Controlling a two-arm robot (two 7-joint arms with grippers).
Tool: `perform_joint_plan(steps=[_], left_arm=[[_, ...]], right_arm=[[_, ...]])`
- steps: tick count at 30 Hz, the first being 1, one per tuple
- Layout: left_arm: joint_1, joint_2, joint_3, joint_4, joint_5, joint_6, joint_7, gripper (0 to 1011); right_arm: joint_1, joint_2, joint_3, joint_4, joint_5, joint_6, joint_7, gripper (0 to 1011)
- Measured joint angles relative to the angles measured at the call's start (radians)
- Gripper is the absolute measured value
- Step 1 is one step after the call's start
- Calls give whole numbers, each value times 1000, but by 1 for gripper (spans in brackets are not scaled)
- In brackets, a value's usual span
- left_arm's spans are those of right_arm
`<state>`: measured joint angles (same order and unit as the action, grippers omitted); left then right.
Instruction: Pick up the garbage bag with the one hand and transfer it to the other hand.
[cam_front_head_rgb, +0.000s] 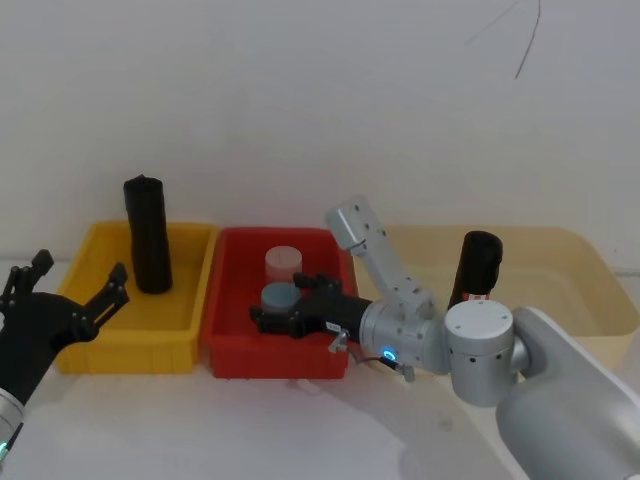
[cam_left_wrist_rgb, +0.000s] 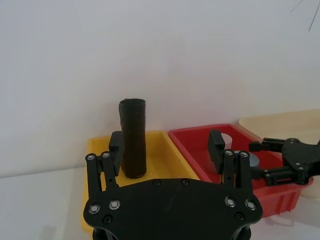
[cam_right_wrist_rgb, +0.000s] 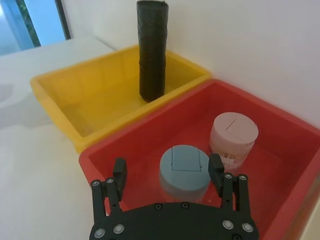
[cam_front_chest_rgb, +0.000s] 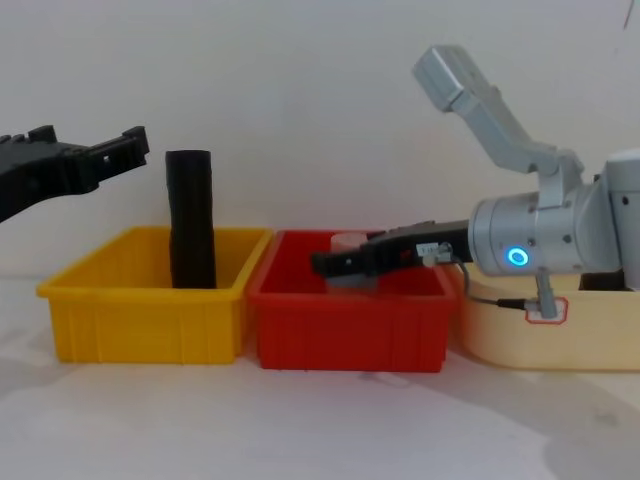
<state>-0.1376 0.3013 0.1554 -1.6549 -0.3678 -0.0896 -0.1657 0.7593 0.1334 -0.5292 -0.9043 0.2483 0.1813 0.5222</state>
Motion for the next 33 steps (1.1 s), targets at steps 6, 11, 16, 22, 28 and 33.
perform_joint_plan(steps=[6, 11, 16, 22, 28, 33], left_arm=[[2, 1, -2, -1, 1, 0, 1, 1002], [3, 1, -3, -1, 1, 0, 2, 1002], [4, 1, -3, -2, 1, 0, 3, 1002], [4, 2, -4, -3, 1, 0, 3, 1001], [5, 2, -4, -3, 1, 0, 3, 1002], [5, 2, -4, -3, 1, 0, 3, 1002]], right_arm=[[23, -15, -11, 47, -20, -18, -7, 1000], [39, -25, -14, 80, -32, -33, -18, 1000], [53, -34, -14, 108, -42, -46, -28, 999], [61, -39, -10, 122, -48, -53, -34, 999], [64, -40, -2, 120, -53, -57, -37, 1000], [59, -37, 5, 101, -53, -56, -36, 1000]])
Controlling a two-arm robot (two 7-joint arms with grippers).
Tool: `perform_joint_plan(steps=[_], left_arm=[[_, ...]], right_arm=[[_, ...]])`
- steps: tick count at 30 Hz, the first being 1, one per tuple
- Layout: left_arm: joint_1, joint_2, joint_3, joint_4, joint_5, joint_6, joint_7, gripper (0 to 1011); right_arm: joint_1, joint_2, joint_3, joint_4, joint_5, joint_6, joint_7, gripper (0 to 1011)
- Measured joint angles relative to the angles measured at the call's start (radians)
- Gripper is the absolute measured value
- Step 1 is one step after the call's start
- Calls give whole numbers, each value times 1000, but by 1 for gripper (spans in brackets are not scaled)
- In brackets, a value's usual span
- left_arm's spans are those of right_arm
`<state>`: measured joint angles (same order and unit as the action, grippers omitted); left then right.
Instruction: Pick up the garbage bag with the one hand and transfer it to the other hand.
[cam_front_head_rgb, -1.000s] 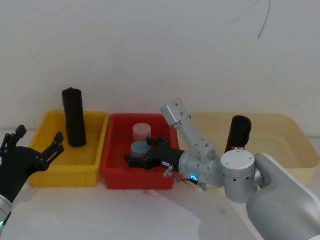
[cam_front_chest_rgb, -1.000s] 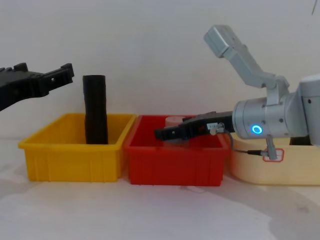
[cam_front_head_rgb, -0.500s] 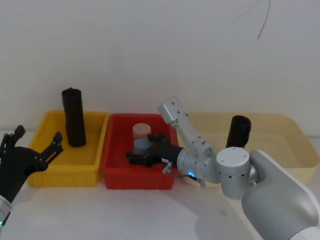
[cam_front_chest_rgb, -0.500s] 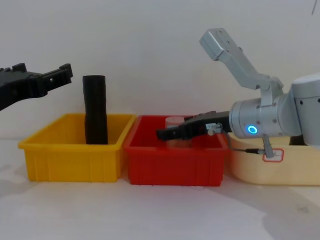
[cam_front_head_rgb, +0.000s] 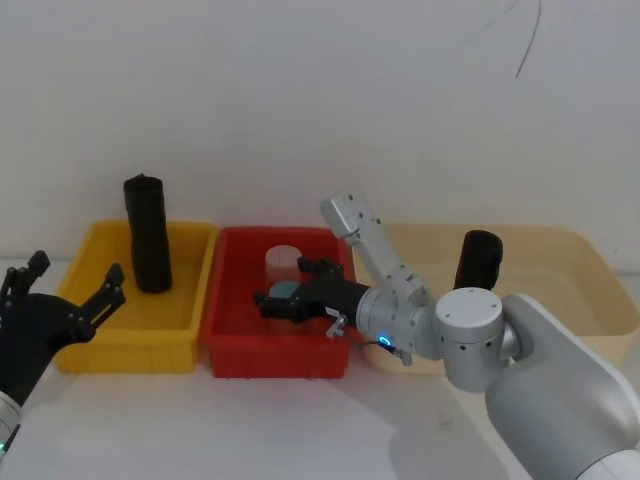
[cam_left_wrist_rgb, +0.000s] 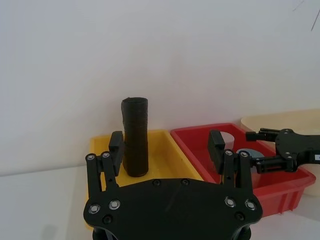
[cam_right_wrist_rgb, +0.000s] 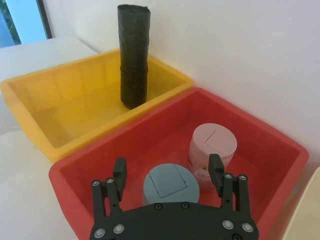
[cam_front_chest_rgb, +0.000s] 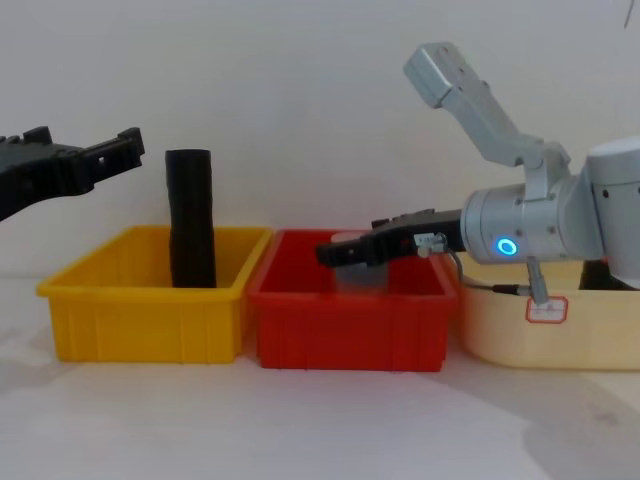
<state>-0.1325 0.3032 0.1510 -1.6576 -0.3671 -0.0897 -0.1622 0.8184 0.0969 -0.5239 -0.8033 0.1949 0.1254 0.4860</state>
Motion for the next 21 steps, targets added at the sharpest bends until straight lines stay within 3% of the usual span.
perform_joint_plan(steps=[21], left_arm=[[0, 0, 0, 0, 0, 0, 0, 1002]], right_arm=[[-16, 7, 3, -34, -6, 24, 24, 1000]])
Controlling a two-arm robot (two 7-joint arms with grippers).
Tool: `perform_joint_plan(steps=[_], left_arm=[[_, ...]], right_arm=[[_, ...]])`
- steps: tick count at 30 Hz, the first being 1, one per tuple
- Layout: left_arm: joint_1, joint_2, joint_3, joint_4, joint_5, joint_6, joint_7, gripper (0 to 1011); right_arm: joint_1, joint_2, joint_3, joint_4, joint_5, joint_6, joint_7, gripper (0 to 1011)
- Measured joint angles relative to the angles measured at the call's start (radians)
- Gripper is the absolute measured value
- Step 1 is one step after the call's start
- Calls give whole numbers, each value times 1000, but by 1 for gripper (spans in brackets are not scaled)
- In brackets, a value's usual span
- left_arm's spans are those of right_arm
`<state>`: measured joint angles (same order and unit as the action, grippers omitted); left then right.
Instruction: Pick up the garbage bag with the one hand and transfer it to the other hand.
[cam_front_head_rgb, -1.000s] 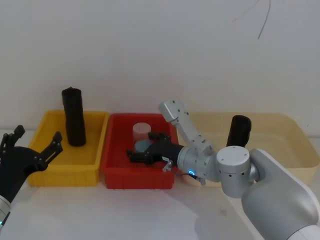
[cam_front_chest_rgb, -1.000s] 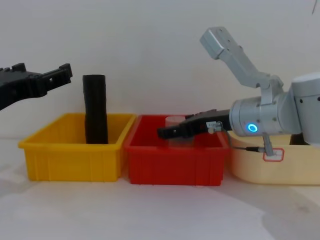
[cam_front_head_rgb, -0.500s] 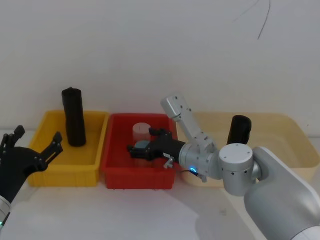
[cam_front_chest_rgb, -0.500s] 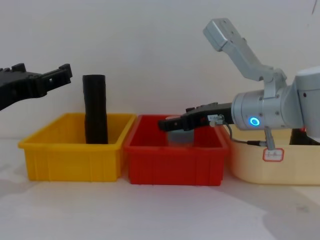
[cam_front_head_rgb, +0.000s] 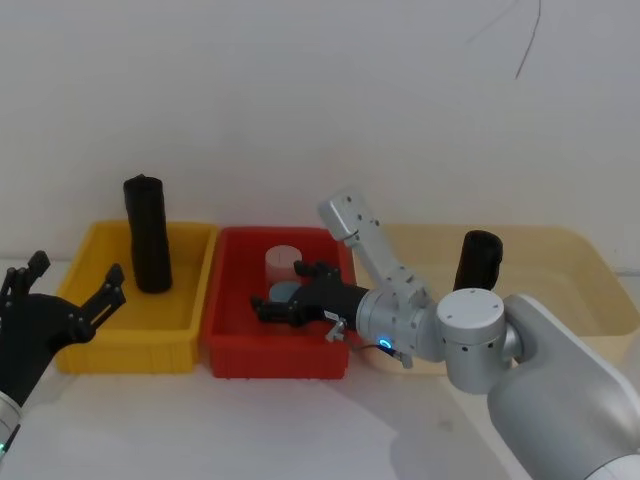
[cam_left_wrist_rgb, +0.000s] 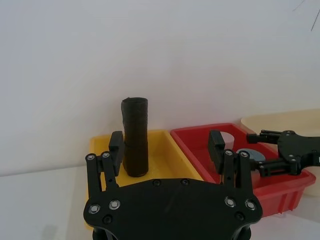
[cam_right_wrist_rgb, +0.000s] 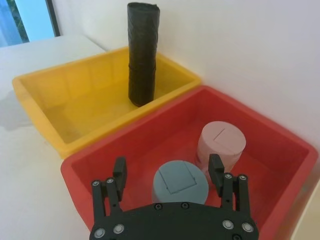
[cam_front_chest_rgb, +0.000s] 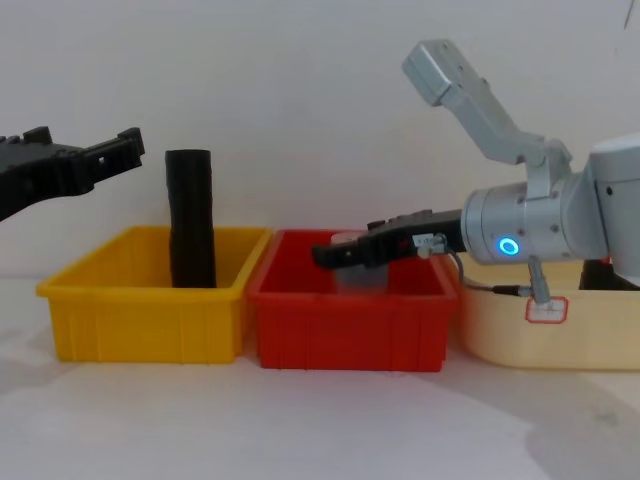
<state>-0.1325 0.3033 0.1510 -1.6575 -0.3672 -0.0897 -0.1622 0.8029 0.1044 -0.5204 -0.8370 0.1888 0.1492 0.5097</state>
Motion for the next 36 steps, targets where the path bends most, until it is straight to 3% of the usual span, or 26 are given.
perform_joint_plan(steps=[21, 27, 31, 36], left_arm=[[0, 0, 0, 0, 0, 0, 0, 1002], [0, 0, 0, 0, 0, 0, 0, 1001], [0, 0, 0, 0, 0, 0, 0, 1002], [0, 0, 0, 0, 0, 0, 0, 1001]], right_arm=[[45, -32, 15, 132, 1, -25, 19, 998], [48, -34, 20, 141, 0, -29, 20, 889], [47, -34, 24, 138, -2, -29, 21, 753], [34, -28, 29, 107, -2, -23, 20, 660]])
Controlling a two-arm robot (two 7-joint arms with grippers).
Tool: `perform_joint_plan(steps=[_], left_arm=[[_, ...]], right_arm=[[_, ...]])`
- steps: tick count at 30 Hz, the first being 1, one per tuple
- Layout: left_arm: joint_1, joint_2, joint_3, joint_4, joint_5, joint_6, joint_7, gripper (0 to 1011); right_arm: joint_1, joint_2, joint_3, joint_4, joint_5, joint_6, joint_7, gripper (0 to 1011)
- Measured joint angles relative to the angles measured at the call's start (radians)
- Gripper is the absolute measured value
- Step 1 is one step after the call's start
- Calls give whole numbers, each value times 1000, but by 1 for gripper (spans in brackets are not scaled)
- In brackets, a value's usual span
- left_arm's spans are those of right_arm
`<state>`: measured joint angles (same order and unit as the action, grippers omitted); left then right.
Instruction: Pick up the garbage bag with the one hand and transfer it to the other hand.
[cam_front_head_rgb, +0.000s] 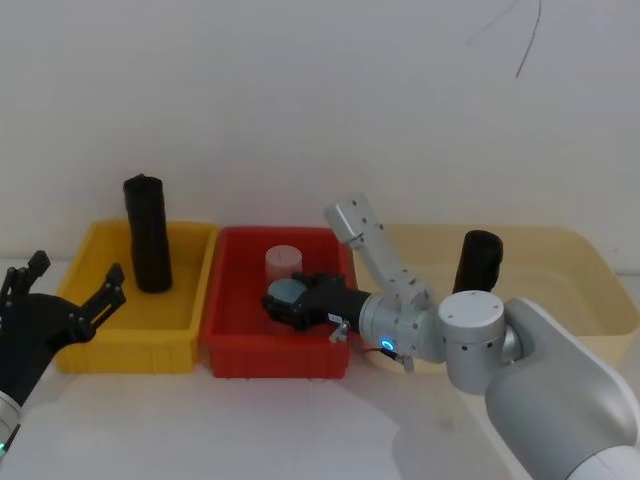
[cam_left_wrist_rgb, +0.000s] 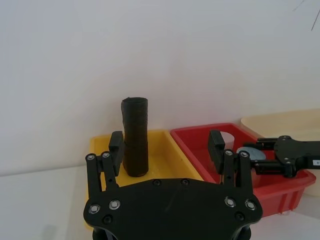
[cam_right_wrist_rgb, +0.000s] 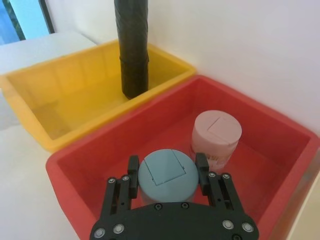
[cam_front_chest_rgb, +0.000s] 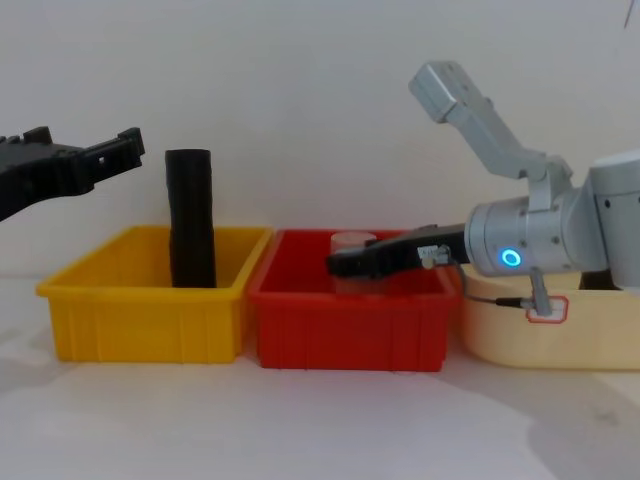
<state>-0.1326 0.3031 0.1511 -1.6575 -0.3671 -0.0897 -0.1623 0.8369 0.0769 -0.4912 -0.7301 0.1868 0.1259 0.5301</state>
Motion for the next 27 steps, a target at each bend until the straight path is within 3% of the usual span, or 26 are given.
perform_joint_plan(steps=[14, 21, 27], left_arm=[[0, 0, 0, 0, 0, 0, 0, 1002], [0, 0, 0, 0, 0, 0, 0, 1001], [0, 0, 0, 0, 0, 0, 0, 1002]], right_arm=[[-59, 52, 35, -204, 20, 20, -30, 660], [-97, 99, 68, -336, 25, 25, -72, 660], [-125, 134, 90, -407, 16, 37, -114, 660]])
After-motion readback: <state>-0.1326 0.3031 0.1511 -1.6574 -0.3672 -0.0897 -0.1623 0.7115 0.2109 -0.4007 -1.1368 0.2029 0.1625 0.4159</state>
